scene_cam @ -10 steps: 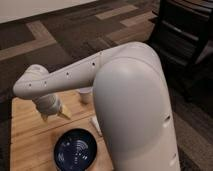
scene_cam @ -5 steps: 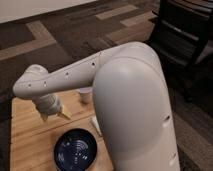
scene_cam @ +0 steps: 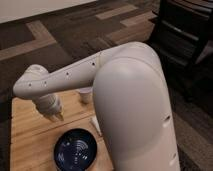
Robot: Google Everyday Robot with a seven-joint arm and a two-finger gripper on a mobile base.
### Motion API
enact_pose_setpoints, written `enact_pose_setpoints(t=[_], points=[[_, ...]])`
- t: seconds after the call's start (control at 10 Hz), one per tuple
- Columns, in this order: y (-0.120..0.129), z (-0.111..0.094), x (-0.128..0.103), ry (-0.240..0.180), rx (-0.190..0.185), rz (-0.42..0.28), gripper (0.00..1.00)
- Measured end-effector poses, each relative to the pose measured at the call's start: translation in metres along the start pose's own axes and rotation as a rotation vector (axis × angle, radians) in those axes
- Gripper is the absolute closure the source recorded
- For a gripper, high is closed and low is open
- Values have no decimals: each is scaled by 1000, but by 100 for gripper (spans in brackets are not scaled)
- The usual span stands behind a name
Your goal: Pick up the ceramic bowl
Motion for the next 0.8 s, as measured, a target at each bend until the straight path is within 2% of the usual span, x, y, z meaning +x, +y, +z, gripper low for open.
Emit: enact_pose_setpoints(t=[0.1, 0.3, 0.5, 0.6, 0.7, 0.8], points=[[0, 0, 0, 0, 0, 0, 87], [0, 0, 0, 0, 0, 0, 64], [0, 0, 0, 0, 0, 0, 38], [0, 0, 0, 0, 0, 0, 29], [0, 0, 0, 0, 0, 0, 20], [0, 0, 0, 0, 0, 0, 20]])
